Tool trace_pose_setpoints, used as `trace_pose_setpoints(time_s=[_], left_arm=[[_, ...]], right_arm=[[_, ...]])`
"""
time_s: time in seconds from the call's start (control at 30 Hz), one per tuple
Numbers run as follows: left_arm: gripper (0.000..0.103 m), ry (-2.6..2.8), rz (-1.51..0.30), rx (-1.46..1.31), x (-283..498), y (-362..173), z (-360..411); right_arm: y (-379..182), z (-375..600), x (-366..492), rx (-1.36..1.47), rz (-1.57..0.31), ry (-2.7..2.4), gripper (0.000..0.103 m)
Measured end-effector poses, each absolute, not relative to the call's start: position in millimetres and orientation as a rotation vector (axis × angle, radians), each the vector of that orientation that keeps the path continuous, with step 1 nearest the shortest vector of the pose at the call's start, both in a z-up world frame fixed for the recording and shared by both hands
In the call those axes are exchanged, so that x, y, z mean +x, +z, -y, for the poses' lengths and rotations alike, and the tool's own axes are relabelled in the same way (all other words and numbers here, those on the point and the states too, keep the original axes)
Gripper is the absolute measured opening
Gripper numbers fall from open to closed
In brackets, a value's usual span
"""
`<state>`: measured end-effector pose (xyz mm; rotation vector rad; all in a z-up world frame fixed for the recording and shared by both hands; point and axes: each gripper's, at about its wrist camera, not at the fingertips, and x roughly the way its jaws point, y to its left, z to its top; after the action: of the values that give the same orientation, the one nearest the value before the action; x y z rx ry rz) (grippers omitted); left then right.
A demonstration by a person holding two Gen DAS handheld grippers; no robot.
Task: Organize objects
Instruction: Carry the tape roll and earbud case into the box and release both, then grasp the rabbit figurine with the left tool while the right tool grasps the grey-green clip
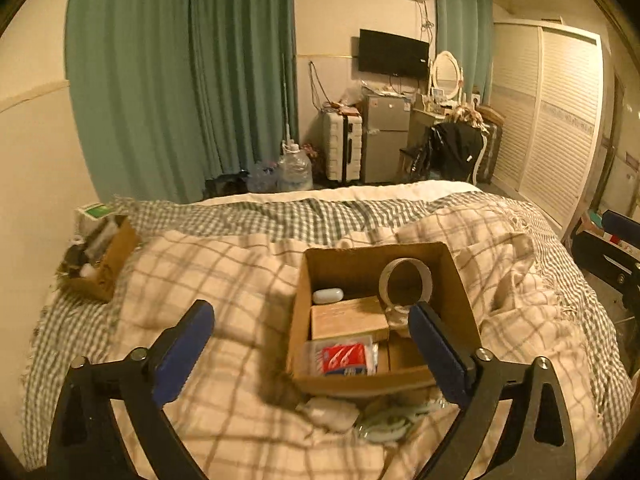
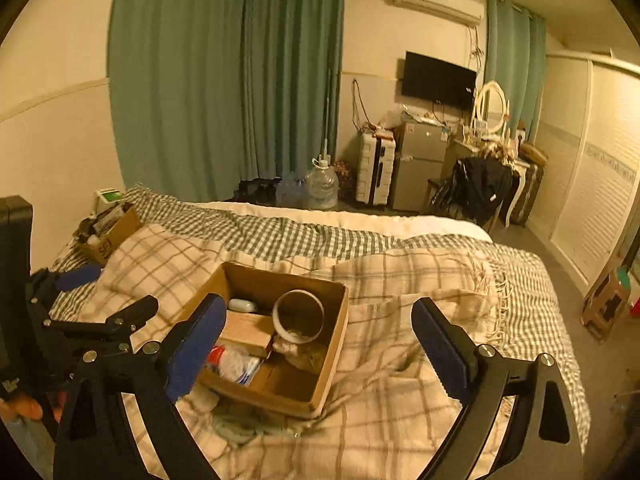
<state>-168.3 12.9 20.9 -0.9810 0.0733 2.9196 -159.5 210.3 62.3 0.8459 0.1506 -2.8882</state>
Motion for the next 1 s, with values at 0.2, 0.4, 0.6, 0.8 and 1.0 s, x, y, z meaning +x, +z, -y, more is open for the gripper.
trace_pose_setpoints(time_s=[0.2, 0.4, 0.6, 0.8, 1.0], left_arm=[[0.101, 2.949, -0.073, -1.007, -136.4, 9.6, 3.0], [0.101, 2.930, -0.057, -1.139, -125.4, -47.3, 11.0], [0.101, 2.926, -0.080, -1.300, -130.5, -103.5, 16.7], [0.101, 2.922, -0.140, -1.372, -131.9, -123.2, 19.9], [0.101, 2.944, -0.097, -1.406, -132.9, -127.7, 32.1]], right_arm=[[54.2, -190.6, -129.2, 0.859, -0.173, -2.852, 0.094], [-1.4, -170.6, -130.7, 0.968, -0.236, -2.789, 0.094], [-74.9, -153.5, -146.6, 1.131, -0.272, -2.676, 0.094], [-135.7, -138.2, -164.5, 1.313, -0.387, -2.583, 0.094], [-171.7, -118.8, -177.5, 1.440, -0.553, -2.511, 0.089]])
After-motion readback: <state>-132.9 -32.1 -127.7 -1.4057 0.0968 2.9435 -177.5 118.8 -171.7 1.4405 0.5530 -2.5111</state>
